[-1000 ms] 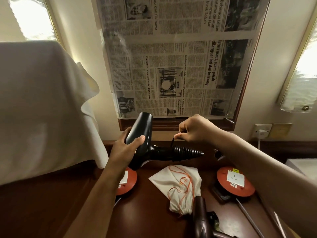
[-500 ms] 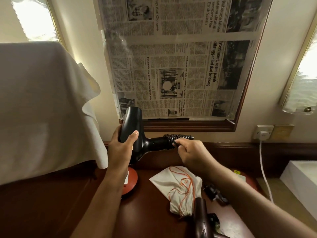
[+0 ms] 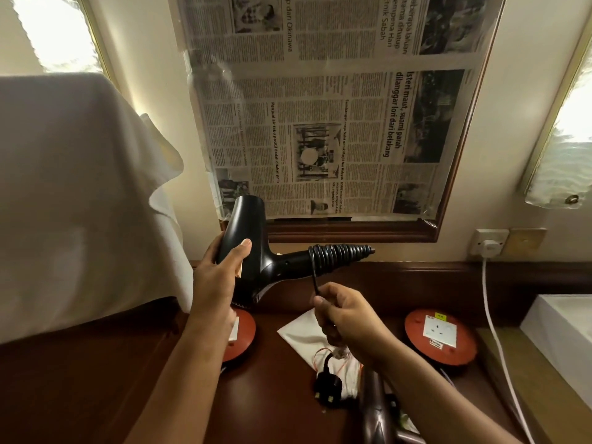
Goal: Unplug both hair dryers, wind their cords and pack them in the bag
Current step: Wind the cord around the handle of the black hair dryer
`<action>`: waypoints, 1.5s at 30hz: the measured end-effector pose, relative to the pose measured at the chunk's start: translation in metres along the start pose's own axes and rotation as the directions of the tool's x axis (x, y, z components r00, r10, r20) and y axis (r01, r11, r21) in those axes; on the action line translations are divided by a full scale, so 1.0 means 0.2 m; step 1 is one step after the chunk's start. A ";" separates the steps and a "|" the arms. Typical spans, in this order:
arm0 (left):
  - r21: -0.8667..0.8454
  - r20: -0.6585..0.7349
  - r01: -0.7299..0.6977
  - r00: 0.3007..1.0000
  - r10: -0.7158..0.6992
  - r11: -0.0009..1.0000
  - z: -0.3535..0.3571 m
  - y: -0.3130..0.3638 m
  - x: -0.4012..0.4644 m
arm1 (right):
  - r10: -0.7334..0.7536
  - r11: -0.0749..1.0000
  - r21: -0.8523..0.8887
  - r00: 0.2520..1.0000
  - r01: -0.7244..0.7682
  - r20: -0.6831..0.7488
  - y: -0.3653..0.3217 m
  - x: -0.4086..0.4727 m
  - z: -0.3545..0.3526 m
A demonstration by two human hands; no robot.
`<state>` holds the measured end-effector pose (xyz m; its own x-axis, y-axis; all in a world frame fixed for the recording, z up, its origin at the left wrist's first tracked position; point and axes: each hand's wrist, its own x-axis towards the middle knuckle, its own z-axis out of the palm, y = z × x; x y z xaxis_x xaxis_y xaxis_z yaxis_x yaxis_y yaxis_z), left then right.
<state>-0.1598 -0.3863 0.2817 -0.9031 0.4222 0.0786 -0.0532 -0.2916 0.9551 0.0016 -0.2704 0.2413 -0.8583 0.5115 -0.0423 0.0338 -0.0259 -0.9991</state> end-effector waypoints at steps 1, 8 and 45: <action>-0.011 0.005 0.012 1.000 -0.012 1.000 0.00 0.00 0.00 | 0.013 1.000 0.002 1.000 -0.013 0.022 0.00 0.00 -0.01; -0.041 0.023 0.083 0.996 -0.082 0.996 -0.04 0.02 0.03 | 0.078 0.991 -0.122 0.988 -0.061 0.135 0.02 0.00 -0.04; -0.163 0.230 0.324 0.931 -0.284 0.932 -0.08 0.13 0.03 | -0.098 0.893 -0.436 0.994 0.110 0.051 0.17 0.13 -0.15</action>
<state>-0.1729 -0.4053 0.3018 -0.7275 0.6733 -0.1318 -0.4120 -0.2750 0.8687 -0.0042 -0.2312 0.2052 -0.8823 0.4674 0.0560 0.1591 0.4080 -0.8990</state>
